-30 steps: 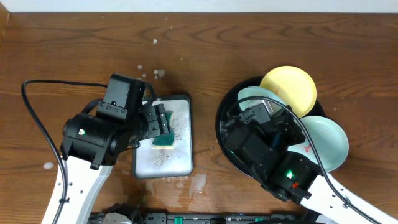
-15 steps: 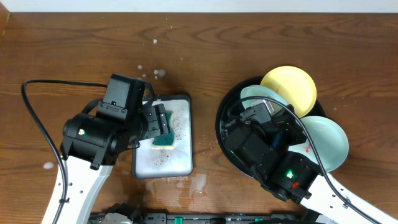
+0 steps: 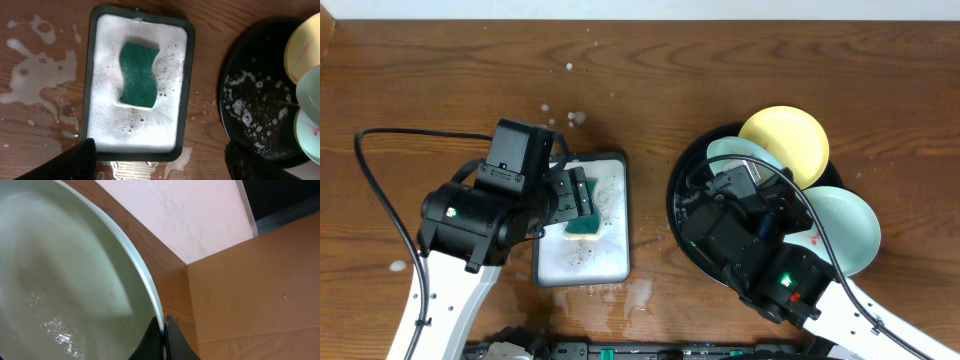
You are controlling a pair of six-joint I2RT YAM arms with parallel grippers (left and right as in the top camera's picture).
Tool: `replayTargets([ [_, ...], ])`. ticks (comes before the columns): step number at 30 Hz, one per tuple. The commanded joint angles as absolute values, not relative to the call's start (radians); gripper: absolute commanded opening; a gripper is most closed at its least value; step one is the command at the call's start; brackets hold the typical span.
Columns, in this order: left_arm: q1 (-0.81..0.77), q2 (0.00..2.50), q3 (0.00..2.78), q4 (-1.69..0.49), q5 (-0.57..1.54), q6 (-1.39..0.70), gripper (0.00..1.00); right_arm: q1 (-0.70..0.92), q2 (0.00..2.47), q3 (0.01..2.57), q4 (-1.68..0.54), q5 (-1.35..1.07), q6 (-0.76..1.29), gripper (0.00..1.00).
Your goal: Clean dirty plates on tray and stack at the side
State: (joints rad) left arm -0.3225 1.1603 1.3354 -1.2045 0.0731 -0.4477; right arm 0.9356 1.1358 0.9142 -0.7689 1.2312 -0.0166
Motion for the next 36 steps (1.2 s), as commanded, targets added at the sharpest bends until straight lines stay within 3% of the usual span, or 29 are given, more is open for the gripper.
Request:
replayTargets([
  [1,-0.319,1.156,1.335,-1.208,0.071,-0.446,0.82,0.952,1.126,0.935,-0.766,1.275,-0.023,0.01],
  [9,-0.319,1.156,1.335,-1.208,0.071,-0.446,0.82,0.949,1.126,0.935,-0.740,1.248,0.030,0.01],
  [14,-0.319,1.156,1.335,-1.208,0.071,-0.446,0.82,0.820,1.126,0.935,-0.749,0.904,0.243,0.01],
  [19,-0.319,1.156,1.335,-1.208,0.071,-0.446,0.82,0.425,1.120,0.956,-0.747,0.336,0.299,0.01],
  [21,-0.319,1.156,1.335,-1.208,0.071,-0.446,0.82,0.173,1.119,0.985,-0.749,0.051,0.290,0.01],
  [24,-0.319,1.156,1.335,-1.208,0.071,-0.446,0.82,-0.142,1.124,0.995,-0.735,-0.192,0.292,0.01],
  [30,-0.319,1.156,1.335,-1.208,0.071,-0.446,0.82,-0.614,1.235,0.995,-0.699,-0.256,0.376,0.01],
  [36,-0.319,1.156,1.335,-1.208,0.071,-0.446,0.82,-0.831,1.438,0.995,-0.548,-0.234,0.472,0.01],
])
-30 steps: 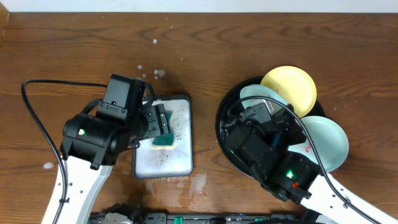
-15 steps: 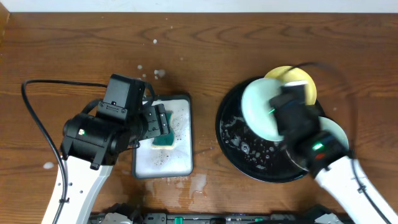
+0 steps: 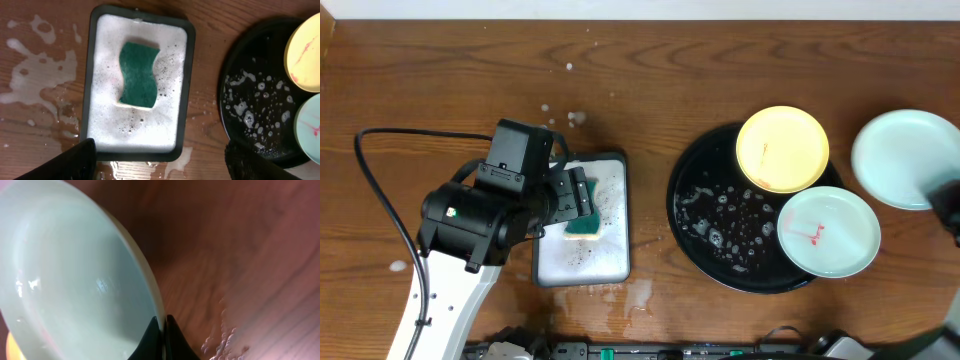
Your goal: Clean dirty plates on tray and stack at the side
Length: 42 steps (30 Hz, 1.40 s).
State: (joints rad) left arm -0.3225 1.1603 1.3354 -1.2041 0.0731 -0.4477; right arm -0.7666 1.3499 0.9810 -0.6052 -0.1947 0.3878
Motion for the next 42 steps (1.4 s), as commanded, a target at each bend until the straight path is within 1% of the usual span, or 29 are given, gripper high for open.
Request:
replayTargets([
  [1,-0.319,1.156,1.335,-1.208,0.071,-0.446,0.82,-0.839,1.469,0.995,-0.523,-0.220,0.475,0.01],
  [5,-0.319,1.156,1.335,-1.208,0.071,-0.446,0.83,-0.856,1.574,0.995,-0.463,-0.206,0.466,0.01],
  [6,-0.319,1.156,1.335,-1.208,0.071,-0.446,0.83,-0.856,1.592,0.995,-0.457,-0.207,0.454,0.06],
  [7,-0.319,1.156,1.335,-1.208,0.071,-0.446,0.82,-0.856,1.604,0.995,-0.451,-0.207,0.440,0.16],
  [8,-0.319,1.156,1.335,-1.208,0.071,-0.446,0.82,-0.855,1.611,0.995,-0.449,-0.213,0.411,0.37],
  [11,-0.319,1.156,1.335,-1.208,0.071,-0.446,0.82,-0.855,1.582,0.995,-0.468,-0.308,0.398,0.51],
  [12,-0.319,1.156,1.335,-1.208,0.071,-0.446,0.82,-0.852,1.563,0.995,-0.487,-0.345,0.390,0.54],
  [14,-0.319,1.156,1.335,-1.208,0.071,-0.446,0.83,-0.836,1.508,0.995,-0.552,-0.400,0.364,0.55],
  [17,-0.319,1.156,1.335,-1.208,0.071,-0.446,0.82,-0.788,1.425,0.995,-0.680,-0.392,0.271,0.55],
  [19,-0.319,1.156,1.335,-1.208,0.071,-0.446,0.82,-0.738,1.386,0.995,-0.773,-0.336,0.224,0.55],
  [23,-0.319,1.156,1.335,-1.208,0.071,-0.446,0.82,-0.616,1.366,0.987,-0.911,-0.107,0.182,0.58],
  [26,-0.319,1.156,1.335,-1.208,0.071,-0.446,0.82,-0.544,1.368,0.936,-0.913,0.049,0.183,0.60],
  [29,-0.319,1.156,1.335,-1.208,0.071,-0.446,0.83,-0.507,1.375,0.873,-0.838,0.066,0.186,0.62],
  [32,-0.319,1.156,1.335,-1.208,0.071,-0.446,0.82,-0.504,1.391,0.823,-0.764,0.121,0.221,0.60],
  [34,-0.319,1.156,1.335,-1.208,0.071,-0.446,0.82,-0.505,1.397,0.800,-0.737,0.126,0.224,0.53],
  [35,-0.319,1.156,1.335,-1.208,0.071,-0.446,0.82,-0.505,1.399,0.792,-0.734,0.121,0.229,0.47],
  [38,-0.319,1.156,1.335,-1.208,0.071,-0.446,0.83,-0.505,1.401,0.779,-0.738,0.085,0.236,0.22],
  [41,-0.319,1.156,1.335,-1.208,0.071,-0.446,0.82,-0.505,1.401,0.777,-0.760,0.027,0.235,0.01],
  [42,-0.319,1.156,1.335,-1.208,0.071,-0.446,0.82,-0.505,1.399,0.778,-0.783,0.008,0.236,0.01],
])
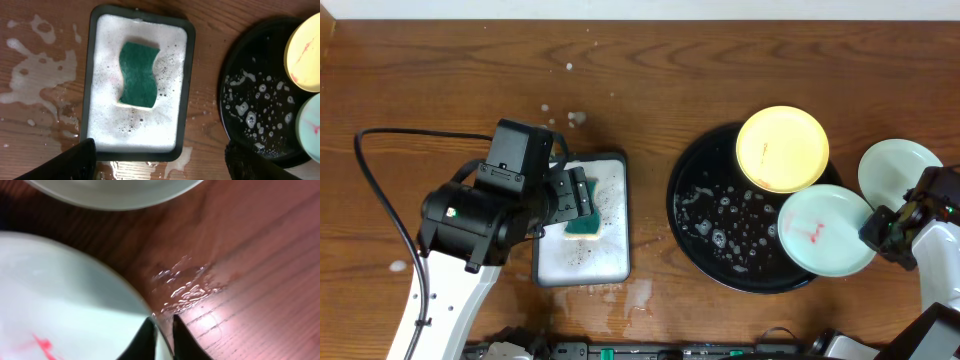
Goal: Clean dirty plates on tray and stack at the side
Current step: 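Grasp the second pale green plate's edge with the right gripper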
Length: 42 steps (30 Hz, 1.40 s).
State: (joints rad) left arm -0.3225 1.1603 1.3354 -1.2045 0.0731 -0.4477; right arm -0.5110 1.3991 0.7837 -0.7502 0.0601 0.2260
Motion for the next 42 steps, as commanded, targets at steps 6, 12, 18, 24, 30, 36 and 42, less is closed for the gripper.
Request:
replayTargets([
  [6,-0.319,1.156,1.335,-1.208,0.071,-0.445,0.82,-0.499,1.309,0.790,-0.897,-0.053,0.233,0.01],
  [12,-0.319,1.156,1.335,-1.208,0.071,-0.446,0.82,-0.424,1.147,0.791,-0.941,-0.227,0.149,0.01],
  [18,-0.319,1.156,1.335,-1.208,0.071,-0.446,0.82,-0.221,1.146,0.773,-0.915,-0.183,0.131,0.01],
  [24,-0.319,1.156,1.335,-1.208,0.071,-0.446,0.82,-0.275,1.186,0.773,-0.714,-0.057,0.186,0.49],
  [30,-0.319,1.156,1.335,-1.208,0.071,-0.446,0.82,-0.346,1.305,0.773,-0.625,-0.166,0.098,0.52],
  [36,-0.319,1.156,1.335,-1.206,0.071,-0.446,0.83,-0.346,1.438,0.772,-0.615,-0.071,0.092,0.46],
  [42,-0.319,1.156,1.335,-1.207,0.071,-0.446,0.83,-0.346,1.470,0.772,-0.599,-0.096,0.092,0.21],
])
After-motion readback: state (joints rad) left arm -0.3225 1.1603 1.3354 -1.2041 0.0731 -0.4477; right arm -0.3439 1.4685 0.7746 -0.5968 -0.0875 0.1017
